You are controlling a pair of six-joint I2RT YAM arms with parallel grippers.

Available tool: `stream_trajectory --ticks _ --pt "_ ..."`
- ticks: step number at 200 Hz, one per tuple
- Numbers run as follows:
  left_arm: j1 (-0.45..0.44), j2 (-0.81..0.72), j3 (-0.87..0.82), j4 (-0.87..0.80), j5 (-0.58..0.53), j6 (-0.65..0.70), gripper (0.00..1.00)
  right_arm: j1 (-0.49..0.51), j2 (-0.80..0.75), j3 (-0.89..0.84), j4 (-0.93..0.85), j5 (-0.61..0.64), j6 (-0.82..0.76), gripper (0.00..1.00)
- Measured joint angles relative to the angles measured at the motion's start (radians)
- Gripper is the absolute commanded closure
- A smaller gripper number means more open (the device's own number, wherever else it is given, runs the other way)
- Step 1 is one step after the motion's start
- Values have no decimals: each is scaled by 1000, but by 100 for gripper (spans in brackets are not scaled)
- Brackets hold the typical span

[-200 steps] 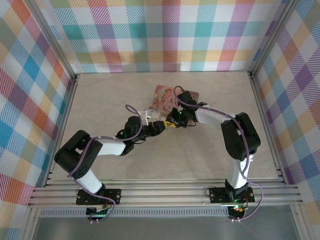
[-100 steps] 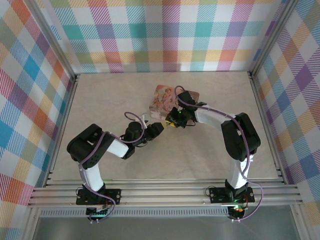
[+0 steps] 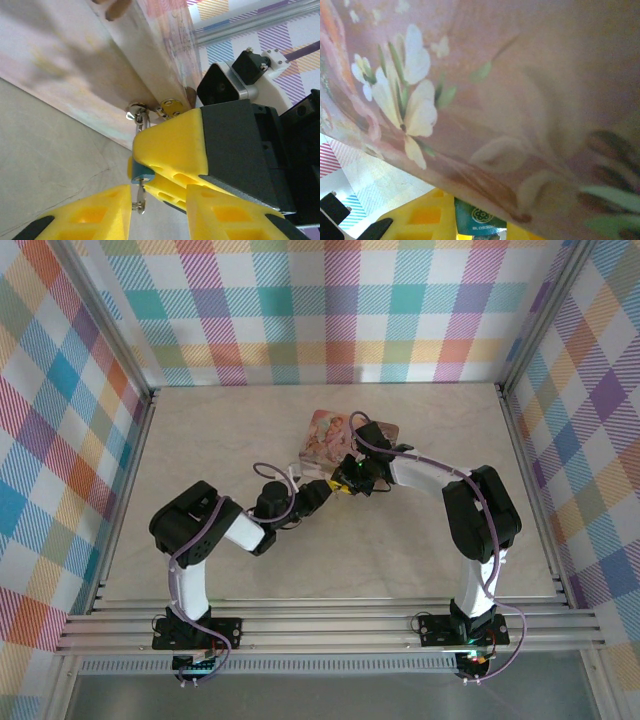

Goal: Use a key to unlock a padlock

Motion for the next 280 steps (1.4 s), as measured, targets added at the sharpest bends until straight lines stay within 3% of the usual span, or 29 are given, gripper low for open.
stream_trajectory --ticks 124,148,169,194,214,234,280 --pt "-14 71 38 24 -8 -15 78 0 0 6 -9 11 23 100" --pt "-17 73 38 25 -10 -15 85 0 0 9 -12 11 26 100" --pt "-17 77 40 26 -16 -16 100 0 0 11 -19 13 27 100" --pt "-17 77 47 23 -14 14 100 0 0 12 -24 13 30 100" --pt "-20 65 71 -43 -8 92 100 -2 0 12 -27 16 28 100" --pt "-38 2 111 -220 -31 237 100 -13 0 20 -50 2 21 100" --pt "-146 -143 153 -553 -218 592 100 -19 -11 43 -170 -42 -37 100"
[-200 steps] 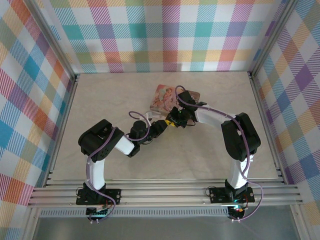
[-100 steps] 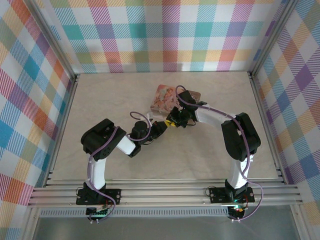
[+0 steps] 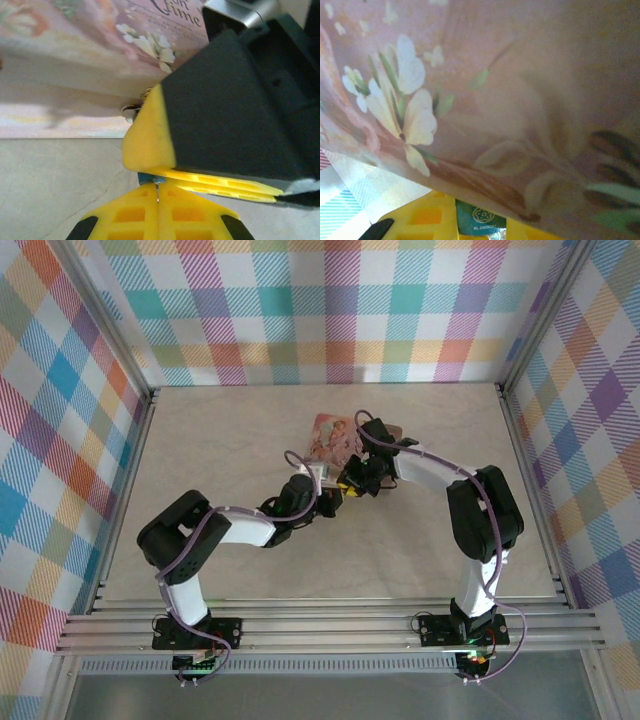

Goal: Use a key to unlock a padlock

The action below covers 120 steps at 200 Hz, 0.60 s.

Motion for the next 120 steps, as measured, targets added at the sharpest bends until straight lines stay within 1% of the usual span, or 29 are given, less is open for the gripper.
stream_trajectory --ticks 19,31,38,50,63,78,90,120 --pt "-48 -29 8 -67 -79 99 100 0 -11 -5 -33 -13 -19 100" --pt "-69 -38 10 -87 -111 134 100 0 -23 -19 -39 -18 -27 100" --pt "-76 -41 10 -91 -124 147 100 0 -30 -27 -38 -19 -30 93" --pt "-85 -43 6 -90 -137 153 100 0 -40 -40 -34 -21 -31 88" --pt "-90 -45 -4 -77 -142 153 100 0 -50 -53 -27 -23 -31 75" --pt "-93 -50 -16 -62 -140 149 100 0 -61 -68 -19 -21 -31 70" --pt "-95 -53 -24 -51 -139 146 100 0 -68 -77 -17 -21 -29 64" --pt "-97 -55 -55 -75 -140 146 100 0 -82 -89 -19 -70 -5 53"
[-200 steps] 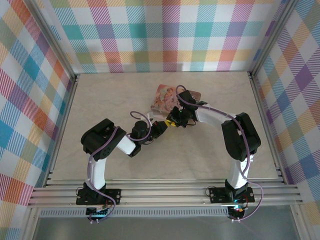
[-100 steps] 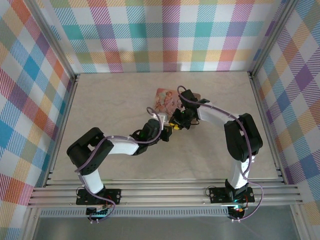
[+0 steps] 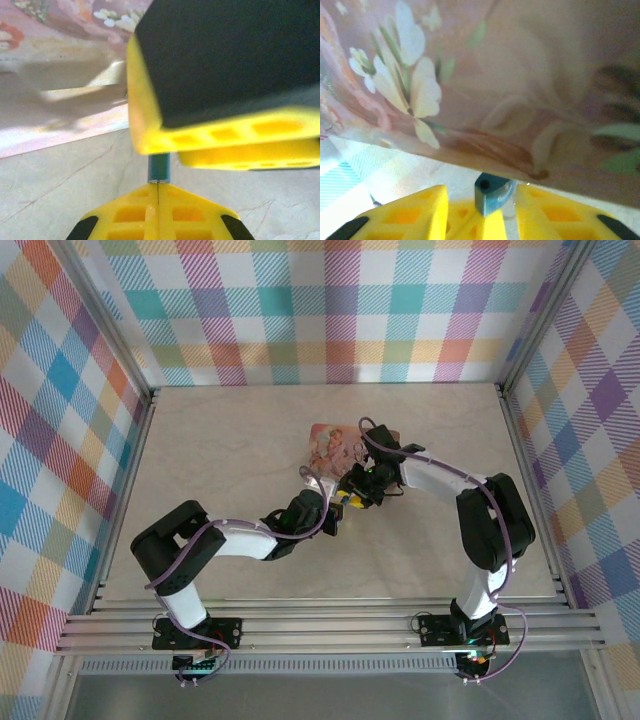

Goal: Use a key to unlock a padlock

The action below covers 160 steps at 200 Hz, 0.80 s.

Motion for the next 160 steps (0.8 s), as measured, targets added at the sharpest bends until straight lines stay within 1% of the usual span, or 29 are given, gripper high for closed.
stream_trajectory --ticks 48,97,160 --pt "-1 -1 -4 -4 -1 0 100 0 -5 -1 -1 -20 17 45" --pt "-2 -21 -5 -24 -1 15 100 0 -41 -33 -6 -14 31 44" --pt "-2 -35 18 -112 -2 135 100 0 -53 -54 0 -24 38 47"
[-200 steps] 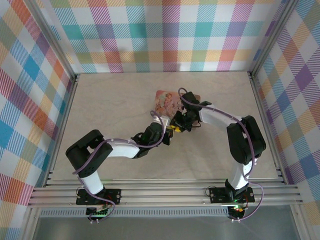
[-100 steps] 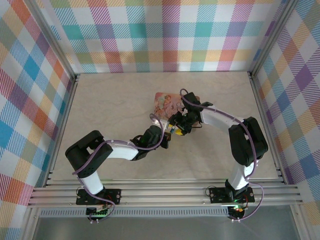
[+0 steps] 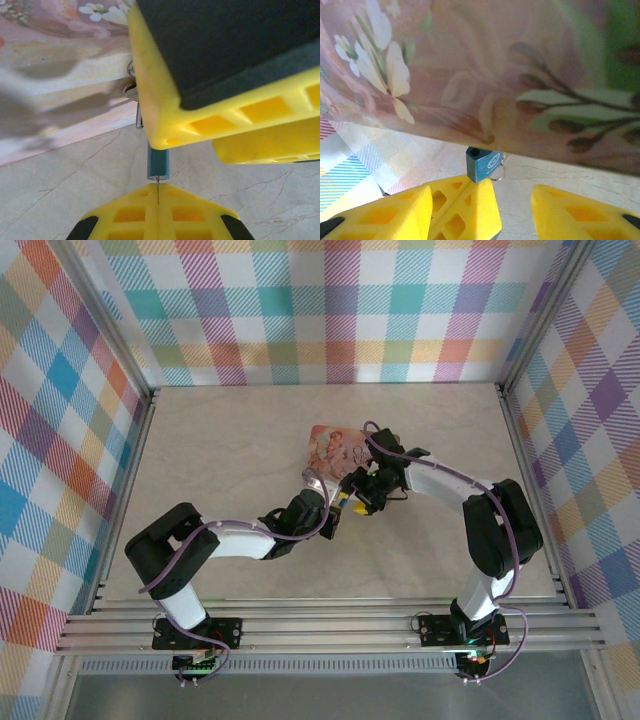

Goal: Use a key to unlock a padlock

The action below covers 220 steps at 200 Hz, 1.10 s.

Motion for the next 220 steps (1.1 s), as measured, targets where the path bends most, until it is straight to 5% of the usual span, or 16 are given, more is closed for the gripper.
stream_trajectory --ticks 118,220 --pt "-53 -6 86 -131 -61 139 100 -7 3 -24 68 -40 -8 52" --pt "-58 -33 93 -177 -108 172 100 -10 -8 -46 76 -43 -37 82"
